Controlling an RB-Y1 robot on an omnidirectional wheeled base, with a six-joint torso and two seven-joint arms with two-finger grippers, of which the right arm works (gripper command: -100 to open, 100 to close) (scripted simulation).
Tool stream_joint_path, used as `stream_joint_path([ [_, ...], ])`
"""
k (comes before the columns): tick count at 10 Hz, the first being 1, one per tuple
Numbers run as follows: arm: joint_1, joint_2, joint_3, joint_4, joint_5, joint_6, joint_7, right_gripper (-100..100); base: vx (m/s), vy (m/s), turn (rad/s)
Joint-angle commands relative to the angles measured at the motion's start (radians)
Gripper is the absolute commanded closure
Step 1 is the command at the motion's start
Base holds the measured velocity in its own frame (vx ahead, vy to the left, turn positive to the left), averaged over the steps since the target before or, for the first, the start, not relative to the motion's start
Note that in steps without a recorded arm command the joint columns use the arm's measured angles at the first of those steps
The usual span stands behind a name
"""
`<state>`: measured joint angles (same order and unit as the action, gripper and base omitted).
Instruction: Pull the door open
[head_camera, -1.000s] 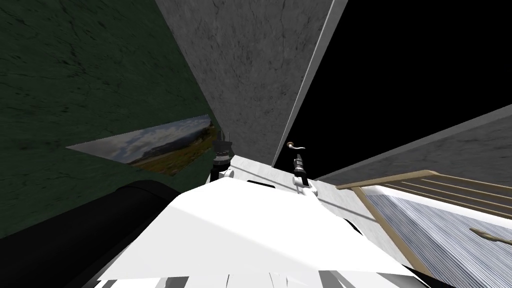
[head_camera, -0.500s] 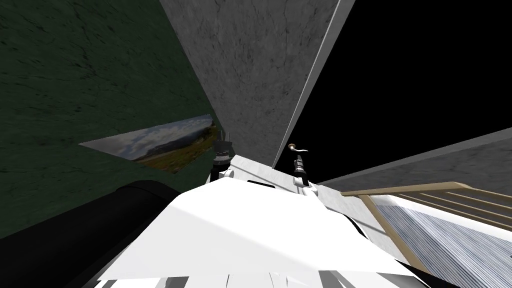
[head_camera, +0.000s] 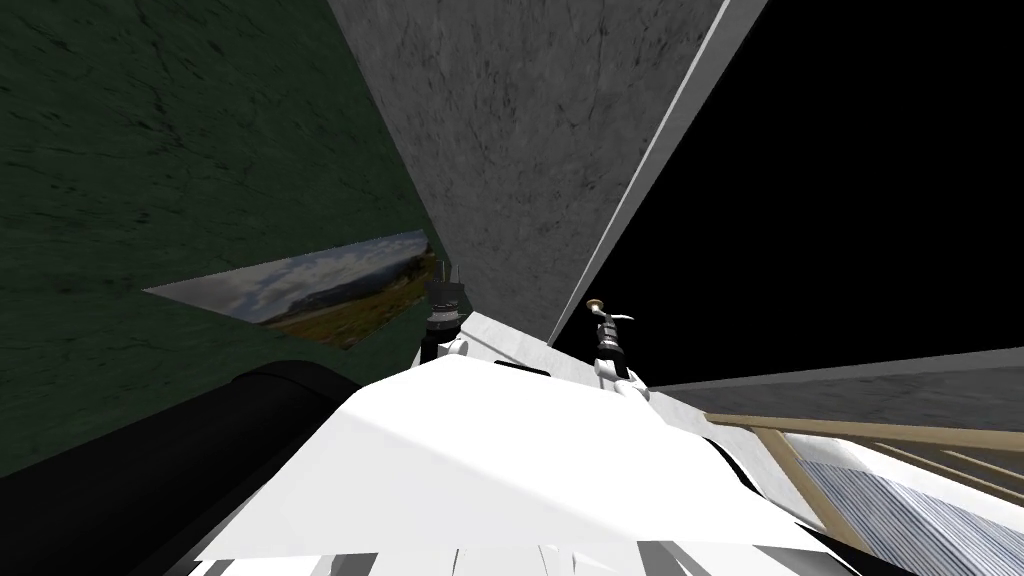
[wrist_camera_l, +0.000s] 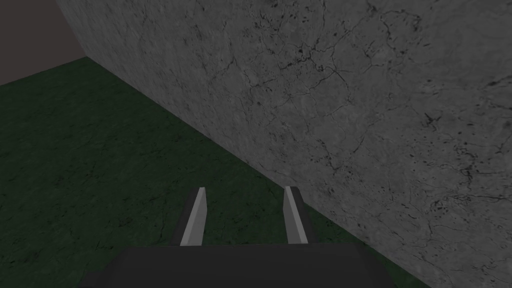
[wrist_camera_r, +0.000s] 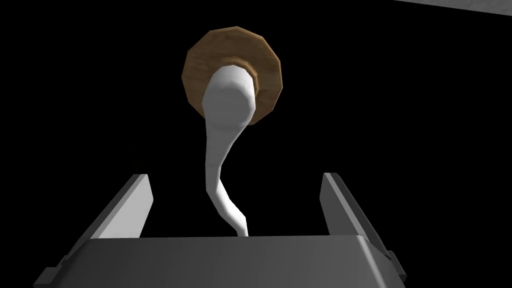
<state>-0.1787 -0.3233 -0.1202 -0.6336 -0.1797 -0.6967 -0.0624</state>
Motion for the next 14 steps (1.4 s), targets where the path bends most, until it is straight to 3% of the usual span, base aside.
stream_joint_path([
  [1,0.024,-0.016,-0.009,-0.004,-0.007,-0.013,-0.015,-100,0.197,-0.044,0.110],
  [2,0.024,-0.016,-0.009,-0.004,-0.007,-0.013,-0.015,-100,0.138,-0.032,0.039],
  [3,0.036,-0.037,-0.018,0.007,-0.014,-0.024,-0.031,-100,0.173,-0.002,0.178],
  [6,0.039,-0.036,-0.018,-0.006,-0.014,-0.018,-0.030,-100,0.077,-0.004,0.008],
  [7,0.039,-0.036,-0.018,-0.006,-0.014,-0.018,-0.030,100,0.000,0.000,0.000],
  [12,0.039,-0.036,-0.018,-0.006,-0.014,-0.018,-0.030,100,-0.003,-0.001,-0.001],
  [14,0.048,-0.047,0.001,-0.007,-0.006,-0.024,-0.052,100,-0.153,-0.047,0.109],
])
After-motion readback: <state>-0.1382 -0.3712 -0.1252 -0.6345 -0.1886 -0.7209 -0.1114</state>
